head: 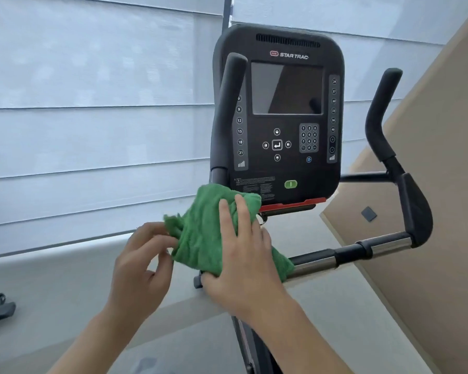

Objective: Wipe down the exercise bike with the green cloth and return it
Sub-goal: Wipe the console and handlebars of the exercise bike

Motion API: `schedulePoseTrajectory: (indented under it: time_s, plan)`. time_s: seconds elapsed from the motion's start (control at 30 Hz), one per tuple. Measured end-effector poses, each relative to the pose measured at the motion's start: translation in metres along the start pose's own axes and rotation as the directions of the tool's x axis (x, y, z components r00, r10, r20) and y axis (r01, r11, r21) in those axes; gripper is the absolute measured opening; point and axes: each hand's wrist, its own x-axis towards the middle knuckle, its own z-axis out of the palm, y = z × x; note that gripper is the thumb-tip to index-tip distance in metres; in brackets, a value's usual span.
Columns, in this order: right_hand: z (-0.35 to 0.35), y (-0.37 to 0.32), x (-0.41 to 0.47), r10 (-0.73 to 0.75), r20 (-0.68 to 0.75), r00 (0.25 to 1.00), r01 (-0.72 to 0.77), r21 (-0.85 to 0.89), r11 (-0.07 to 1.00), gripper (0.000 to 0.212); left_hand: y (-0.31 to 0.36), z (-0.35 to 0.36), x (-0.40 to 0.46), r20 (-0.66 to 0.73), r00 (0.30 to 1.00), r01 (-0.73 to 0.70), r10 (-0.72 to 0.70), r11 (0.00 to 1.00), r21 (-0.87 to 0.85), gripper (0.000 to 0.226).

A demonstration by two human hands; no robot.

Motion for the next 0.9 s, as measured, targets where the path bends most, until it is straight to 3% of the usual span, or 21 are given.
schedulePoseTrajectory:
  time_s: [0.13, 0.27, 0.33, 0.4, 0.43, 0.5, 0.57, 0.63, 0.7, 0.73, 0.8, 0.9]
  plan:
    - [0.015, 0.009, -0.010, 0.109, -0.117, 0.987, -0.092, 0.141, 0.986, 0.114, -0.002, -0.010, 0.035, -0.051, 0.998, 0.041, -0.045, 0.997, -0.072, 0.027]
    - [0.026, -0.015, 0.017, 0.287, -0.217, 0.933, -0.318, -0.122, 0.940, 0.118, 0.003, -0.007, 0.062, -0.004, 0.999, -0.040, 0.040, 0.989, -0.145, 0.030]
    - [0.027, -0.014, 0.032, 0.319, -0.303, 0.898, -0.374, -0.144, 0.916, 0.108, 0.004, -0.005, 0.074, 0.017, 0.995, -0.092, 0.097, 0.978, -0.188, 0.030]
    - [0.021, 0.004, 0.043, 0.298, -0.330, 0.896, -0.321, -0.016, 0.947, 0.073, 0.004, -0.004, 0.084, 0.036, 0.990, -0.124, 0.135, 0.965, -0.231, 0.031]
    - [0.015, 0.014, 0.048, 0.318, -0.273, 0.908, -0.293, 0.131, 0.947, 0.055, 0.004, -0.003, 0.087, 0.053, 0.987, -0.136, 0.154, 0.958, -0.253, 0.031]
    - [0.000, 0.033, 0.057, 0.350, -0.036, 0.936, -0.281, 0.523, 0.805, 0.046, 0.004, -0.002, 0.091, 0.090, 0.980, -0.146, 0.180, 0.944, -0.294, 0.030]
    - [-0.012, 0.038, 0.062, 0.315, 0.078, 0.946, -0.285, 0.663, 0.692, 0.048, 0.004, -0.001, 0.093, 0.127, 0.972, -0.148, 0.200, 0.931, -0.335, 0.030]
    - [-0.011, 0.030, 0.061, 0.348, 0.036, 0.937, -0.306, 0.566, 0.766, 0.050, 0.002, 0.001, 0.095, 0.152, 0.961, -0.161, 0.232, 0.913, -0.376, 0.031]
    - [0.001, 0.014, 0.051, 0.410, -0.133, 0.903, -0.369, 0.252, 0.895, 0.052, -0.002, 0.003, 0.099, 0.164, 0.954, -0.167, 0.250, 0.900, -0.403, 0.031]
    - [0.009, 0.003, 0.045, 0.424, -0.231, 0.875, -0.417, 0.084, 0.905, 0.053, -0.004, 0.004, 0.101, 0.163, 0.953, -0.168, 0.254, 0.895, -0.413, 0.031]
    - [0.025, -0.021, 0.038, 0.456, -0.341, 0.822, -0.523, -0.136, 0.842, 0.064, -0.008, 0.004, 0.104, 0.160, 0.953, -0.169, 0.259, 0.887, -0.429, 0.031]
    - [0.040, -0.045, 0.036, 0.518, -0.392, 0.760, -0.635, -0.276, 0.722, 0.097, -0.014, 0.005, 0.109, 0.173, 0.949, -0.161, 0.263, 0.878, -0.451, 0.031]
